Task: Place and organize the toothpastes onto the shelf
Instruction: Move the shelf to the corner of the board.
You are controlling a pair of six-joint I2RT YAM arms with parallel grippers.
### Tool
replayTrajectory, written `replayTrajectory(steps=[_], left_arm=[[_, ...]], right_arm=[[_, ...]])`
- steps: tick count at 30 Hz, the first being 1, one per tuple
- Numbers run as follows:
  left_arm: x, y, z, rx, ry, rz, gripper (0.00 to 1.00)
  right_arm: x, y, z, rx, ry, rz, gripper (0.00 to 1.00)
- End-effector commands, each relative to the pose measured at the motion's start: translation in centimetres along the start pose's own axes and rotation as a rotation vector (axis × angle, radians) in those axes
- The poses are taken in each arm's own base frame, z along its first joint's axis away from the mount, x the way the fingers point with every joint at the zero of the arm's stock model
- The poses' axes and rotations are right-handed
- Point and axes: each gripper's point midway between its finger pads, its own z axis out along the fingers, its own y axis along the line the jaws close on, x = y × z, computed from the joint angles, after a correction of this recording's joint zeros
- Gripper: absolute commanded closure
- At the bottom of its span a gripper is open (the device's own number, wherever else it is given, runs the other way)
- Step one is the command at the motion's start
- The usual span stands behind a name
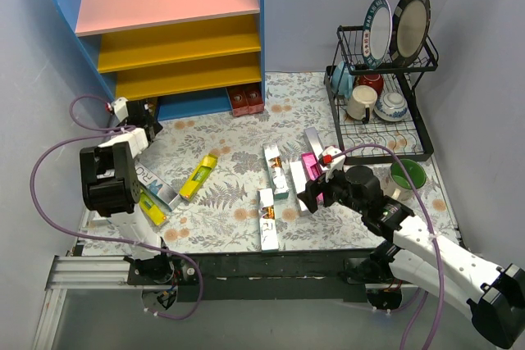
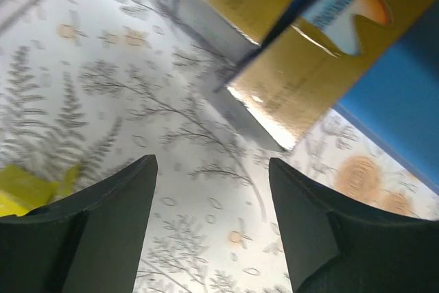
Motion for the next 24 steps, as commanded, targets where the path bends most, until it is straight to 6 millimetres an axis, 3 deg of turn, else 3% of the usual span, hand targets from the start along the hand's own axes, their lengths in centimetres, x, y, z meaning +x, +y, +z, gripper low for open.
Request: replayTrajectory(steps=[1, 8, 16, 19, 24], left_arm=[[-0.9, -4.1, -0.6, 0.160, 0.013, -0.051, 0.35], [-1.9, -6.2, 1.6, 0.188, 0.008, -0.034, 0.36], [-3.3, -8.1, 2.1, 0.251, -0.025, -0.022, 0.35], [-3.4, -8.4, 2.0, 0.264, -0.031, 0.003, 0.35], [-4.7, -8.2, -0.1, 0.239, -0.139, 0.113, 0.34]], right_arm=[[-1.4, 0.2, 0.2, -0.001, -0.039, -0.002, 0.04], [-1.1, -0.1, 0.5, 0.007, -0.029, -0.007, 0.04], [-0.8, -0.2, 1.0, 0.009, -0.011, -0.011, 0.04], [-0.6, -0.2, 1.1, 0.009, -0.005, -0.010, 0.04], [-0.6, -0.1, 1.1, 0.005, -0.007, -0.012, 0.04]])
